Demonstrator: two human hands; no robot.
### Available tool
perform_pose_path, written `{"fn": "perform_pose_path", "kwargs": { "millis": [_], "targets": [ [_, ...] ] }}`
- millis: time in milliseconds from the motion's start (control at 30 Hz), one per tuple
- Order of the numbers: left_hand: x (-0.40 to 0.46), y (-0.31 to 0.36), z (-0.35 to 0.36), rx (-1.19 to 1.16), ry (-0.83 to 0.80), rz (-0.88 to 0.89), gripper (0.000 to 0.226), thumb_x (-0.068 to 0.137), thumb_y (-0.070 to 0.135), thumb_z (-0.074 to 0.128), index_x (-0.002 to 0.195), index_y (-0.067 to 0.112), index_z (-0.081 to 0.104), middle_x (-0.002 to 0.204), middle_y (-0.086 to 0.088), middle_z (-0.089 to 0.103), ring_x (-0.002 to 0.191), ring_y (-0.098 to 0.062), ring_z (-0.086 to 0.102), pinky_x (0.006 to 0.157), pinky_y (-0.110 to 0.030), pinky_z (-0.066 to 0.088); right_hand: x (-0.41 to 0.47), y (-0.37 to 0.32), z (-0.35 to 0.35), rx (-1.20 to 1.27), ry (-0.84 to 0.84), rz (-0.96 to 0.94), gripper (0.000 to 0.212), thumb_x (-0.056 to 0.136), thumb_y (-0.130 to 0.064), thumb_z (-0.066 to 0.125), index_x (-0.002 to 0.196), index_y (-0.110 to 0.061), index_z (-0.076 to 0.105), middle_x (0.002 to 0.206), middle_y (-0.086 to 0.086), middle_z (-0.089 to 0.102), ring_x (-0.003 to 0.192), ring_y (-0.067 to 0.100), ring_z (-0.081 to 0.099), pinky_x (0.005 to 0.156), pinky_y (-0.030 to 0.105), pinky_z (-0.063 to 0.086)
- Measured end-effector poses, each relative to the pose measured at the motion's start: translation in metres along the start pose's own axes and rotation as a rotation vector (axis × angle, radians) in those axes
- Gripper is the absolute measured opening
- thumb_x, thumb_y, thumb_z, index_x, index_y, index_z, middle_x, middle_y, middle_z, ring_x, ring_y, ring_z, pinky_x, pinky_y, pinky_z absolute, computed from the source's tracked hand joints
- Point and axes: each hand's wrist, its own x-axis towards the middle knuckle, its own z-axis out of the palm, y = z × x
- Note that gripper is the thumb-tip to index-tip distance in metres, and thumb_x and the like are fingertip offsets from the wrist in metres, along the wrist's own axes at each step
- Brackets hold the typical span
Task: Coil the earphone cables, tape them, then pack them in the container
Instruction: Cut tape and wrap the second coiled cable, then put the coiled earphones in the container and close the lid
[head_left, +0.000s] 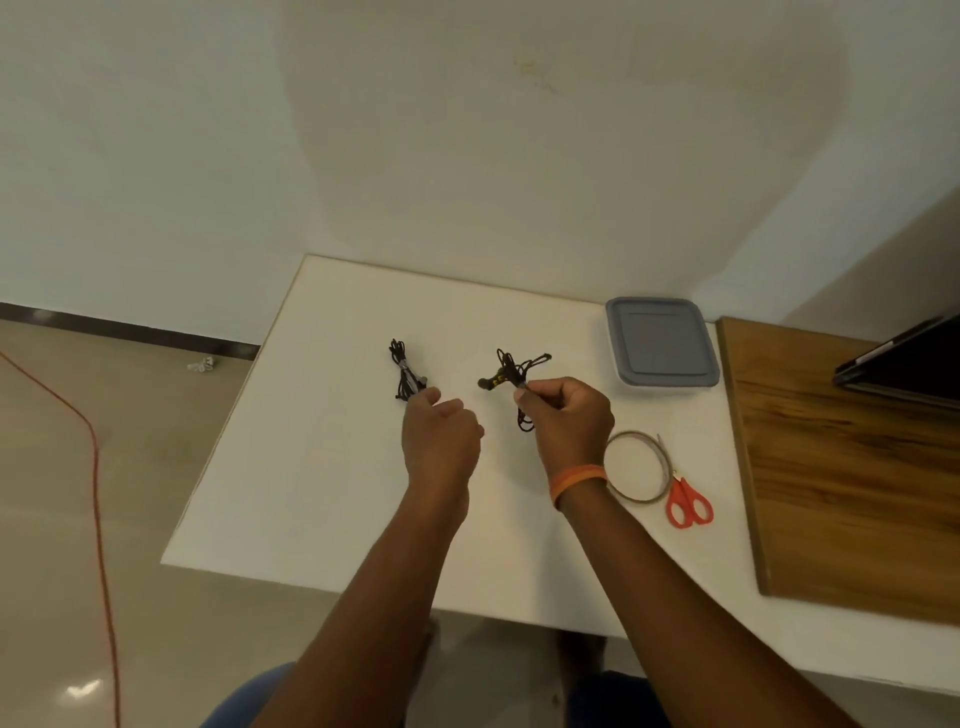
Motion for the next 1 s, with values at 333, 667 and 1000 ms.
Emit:
{"fn": "perform_pose_path", "kwargs": {
  "millis": [333,667,1000],
  "targets": [
    [0.007,-0.007,0.001,0.12,-0.009,0.009,0.032,0.09,0.006,0.056,0.121,0.016,0.058,0.11,-0.004,0.064,0.099,-0.02,0.064,0.087,-0.039,0.057,0.015,0.016,0.048,-0.134,-0.09,-0.126,0.01,0.073,-0.021,0.08,0.075,-0.015,0.072,0.069,-0.006,0.069,0.068,0.009,0.065,0.068,0.028,0.057],
    [0.003,-0.013,0.006,0.144,-0.097,-0.017,0.027,0.091,0.012,0.06,0.117,0.012,0.062,0.097,-0.001,0.066,0.096,-0.02,0.064,0.094,-0.044,0.054,0.061,0.027,-0.061,-0.791,0.237,-0.336,0.061,0.075,-0.043,0.075,0.124,-0.013,0.055,0.14,0.017,0.045,0.132,0.038,0.037,0.104,0.045,0.034],
    [0.0,-0.012,0.008,0.171,-0.179,-0.013,0.014,0.091,0.007,0.058,0.091,0.018,0.065,0.099,-0.005,0.071,0.081,-0.019,0.067,0.078,-0.035,0.056,0.076,0.036,-0.094,-0.834,0.021,-0.486,0.039,0.079,-0.008,0.076,0.116,-0.002,0.066,0.122,0.012,0.06,0.114,0.031,0.057,0.098,0.036,0.048]
  ]
}}
